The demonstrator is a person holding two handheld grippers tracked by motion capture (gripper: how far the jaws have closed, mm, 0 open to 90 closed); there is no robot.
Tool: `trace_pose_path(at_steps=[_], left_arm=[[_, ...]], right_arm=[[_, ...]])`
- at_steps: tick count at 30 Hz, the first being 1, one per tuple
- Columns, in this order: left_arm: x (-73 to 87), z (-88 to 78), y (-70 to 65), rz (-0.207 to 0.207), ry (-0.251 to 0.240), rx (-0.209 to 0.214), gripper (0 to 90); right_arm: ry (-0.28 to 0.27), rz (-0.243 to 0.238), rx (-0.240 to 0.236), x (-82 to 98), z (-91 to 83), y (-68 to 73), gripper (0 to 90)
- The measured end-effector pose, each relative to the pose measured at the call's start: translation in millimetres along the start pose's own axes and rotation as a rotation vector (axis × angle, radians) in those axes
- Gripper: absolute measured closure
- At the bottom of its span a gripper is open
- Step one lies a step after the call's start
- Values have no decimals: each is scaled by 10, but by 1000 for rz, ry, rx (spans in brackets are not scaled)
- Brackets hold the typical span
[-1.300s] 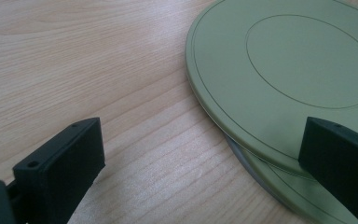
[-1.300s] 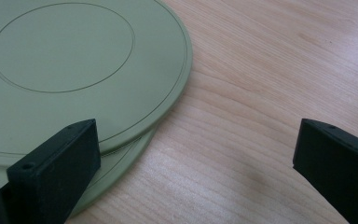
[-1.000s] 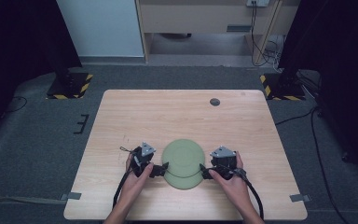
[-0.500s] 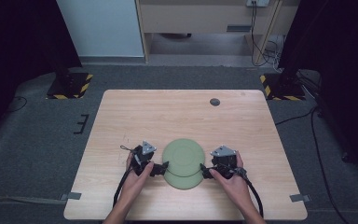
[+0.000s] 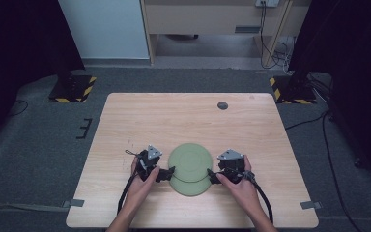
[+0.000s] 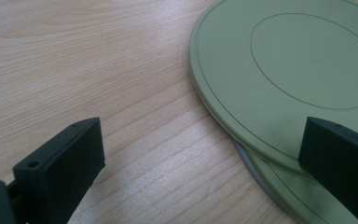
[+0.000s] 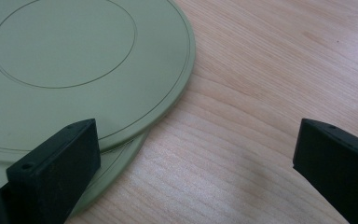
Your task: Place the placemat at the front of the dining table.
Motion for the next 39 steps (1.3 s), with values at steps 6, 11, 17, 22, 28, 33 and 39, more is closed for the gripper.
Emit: trace_pose_path(at_steps=[6,11,17,22,28,33,39], left_arm=[[-11,9,5,1,1,-5,0],[-21,20,11,-1,5,-4,0],[-32,30,20,-1,6,-7,0],[-35,38,29,-8,3,-5,0],[-44,50,43,-17,-4,-6,0],[-48,56,49,-18,-5,-5,0],[-48,58,55,-22,-6,-2,0]], right_arm=[[6,-5,1,-18,13,-15,7],[8,6,-7,-23,30,-34,7],[9,9,-6,-28,37,-41,9],[8,15,-5,-31,46,-48,7],[3,31,-10,-36,67,-65,7],[6,39,-14,-40,78,-73,7],[24,8,-8,-78,93,-86,7]])
Point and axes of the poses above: each handheld gripper's, and its own axes: z roughly forward along the jaws, x roughly out of its underside, y roughly to its left, the point moved 9 cm from there along z, roughly forward along the jaws, and after that the axes turned 4 degrees about -z, right-handed, at the moved point
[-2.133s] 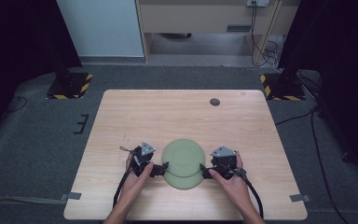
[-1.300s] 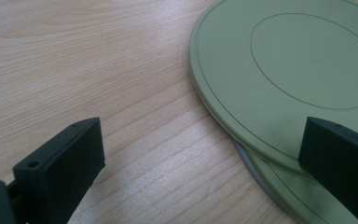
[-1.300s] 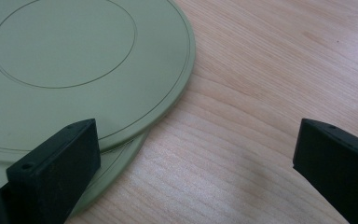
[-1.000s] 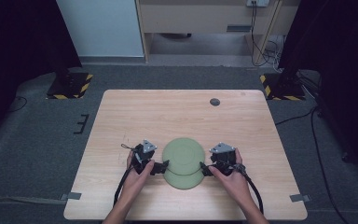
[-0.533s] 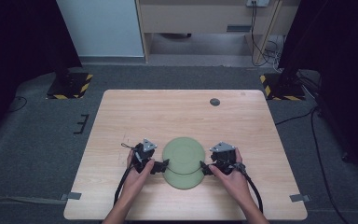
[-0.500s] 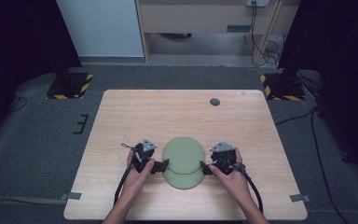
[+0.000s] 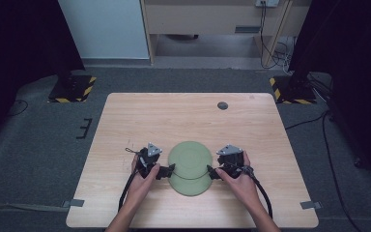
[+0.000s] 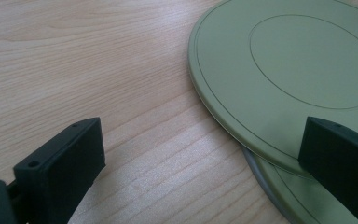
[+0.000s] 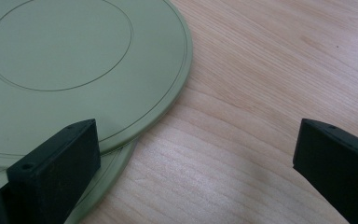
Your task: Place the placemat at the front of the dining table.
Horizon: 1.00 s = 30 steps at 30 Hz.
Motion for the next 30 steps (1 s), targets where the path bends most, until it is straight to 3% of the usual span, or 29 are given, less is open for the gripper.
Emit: trace_pose_path(at_steps=[8,21,30], left_arm=[[-2,0,0,3,-1,-1,0],[-21,6,5,14,10,-8,0],[-13,-5,5,6,4,-9,0]], right_arm=[[5,-12,-8,-11,11,-9,7],[5,8,-15,-12,30,-25,9],[-17,14,-29,-41,-56,-32,81]])
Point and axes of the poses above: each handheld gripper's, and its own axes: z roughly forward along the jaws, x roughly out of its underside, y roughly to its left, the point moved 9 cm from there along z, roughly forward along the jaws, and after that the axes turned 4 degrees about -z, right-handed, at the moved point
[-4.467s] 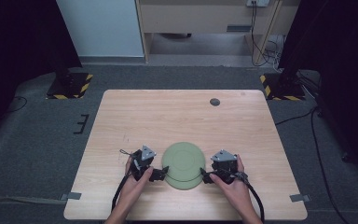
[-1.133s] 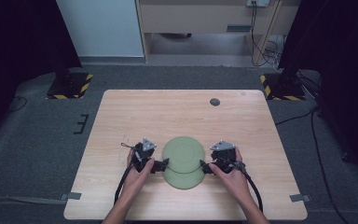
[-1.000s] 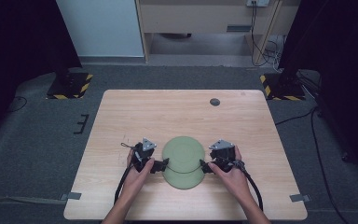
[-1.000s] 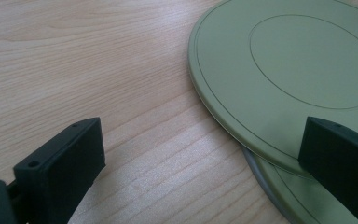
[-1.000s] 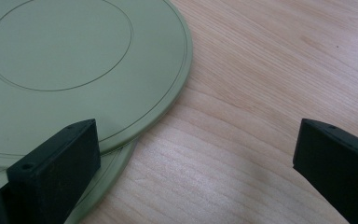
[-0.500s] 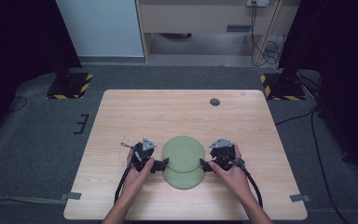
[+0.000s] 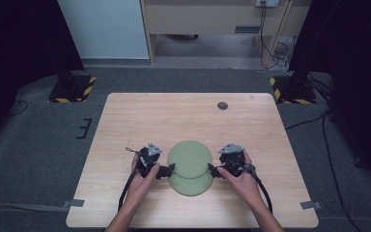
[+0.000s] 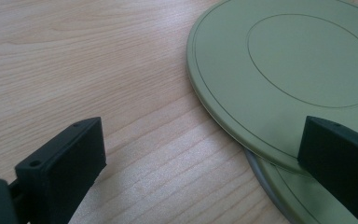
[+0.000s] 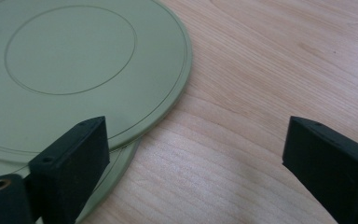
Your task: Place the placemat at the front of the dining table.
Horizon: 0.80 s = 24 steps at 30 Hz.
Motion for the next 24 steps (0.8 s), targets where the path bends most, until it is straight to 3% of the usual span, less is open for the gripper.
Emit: trace_pose_path(at_steps=[4,8,24], left_arm=[[-5,-10,-7,6,-5,-8,11],[-3,-16,-12,3,-7,-8,17],[10,-80,-20,11,-12,5,20]], right_arm=[[13,-9,-14,-23,-60,-50,85],[7,21,-63,-102,-76,-69,95],[97,-56,-124,-376,134,-51,210]])
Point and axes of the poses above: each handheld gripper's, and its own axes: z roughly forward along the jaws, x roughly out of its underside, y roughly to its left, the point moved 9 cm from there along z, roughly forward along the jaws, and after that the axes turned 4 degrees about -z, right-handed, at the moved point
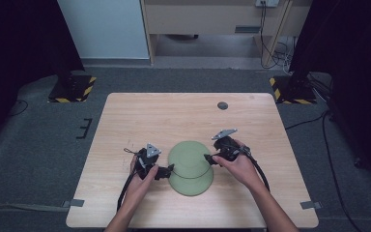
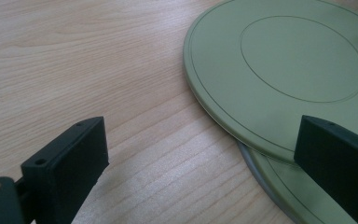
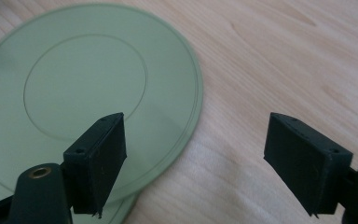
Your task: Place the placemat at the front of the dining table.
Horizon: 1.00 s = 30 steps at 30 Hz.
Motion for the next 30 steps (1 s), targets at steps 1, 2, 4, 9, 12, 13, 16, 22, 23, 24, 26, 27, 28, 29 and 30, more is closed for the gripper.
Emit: trace_pose_path(at_steps=[1,2,4,9,12,13,16,22,23,24,26,27,28,29,30], left_arm=[[4,0,0,2,3,-1,20],[7,0,-1,5,5,-1,20],[7,0,-8,5,5,2,21],[11,-9,-17,9,6,4,22],[19,-9,-17,14,9,3,22],[22,-6,-18,16,11,2,23],[37,6,-21,25,20,-2,23],[46,21,-28,32,26,-3,20],[47,23,-27,30,26,-1,19],[47,24,-27,29,26,-1,18],[48,22,-27,31,26,-1,18],[49,21,-28,32,26,-2,19],[50,20,-28,32,26,-2,20],[54,20,-28,30,24,-2,21],[60,21,-27,27,22,0,21]], right_arm=[[-6,4,-2,-29,2,-5,214],[-2,4,-8,-40,6,-4,214],[2,-3,-4,-71,25,-10,214],[2,-6,-21,-135,91,22,286],[10,-12,-37,-132,140,45,332],[12,-14,-38,-129,156,42,338],[6,13,-46,-133,198,7,360],[18,52,-79,-132,277,-34,370],[15,61,-88,-147,285,-31,370],[9,65,-97,-166,291,-27,370],[8,68,-111,-203,303,-6,359],[8,63,-117,-219,310,4,359],[6,74,-129,-236,317,20,359],[2,75,-135,-244,324,24,356],[9,77,-140,-244,333,33,346]])
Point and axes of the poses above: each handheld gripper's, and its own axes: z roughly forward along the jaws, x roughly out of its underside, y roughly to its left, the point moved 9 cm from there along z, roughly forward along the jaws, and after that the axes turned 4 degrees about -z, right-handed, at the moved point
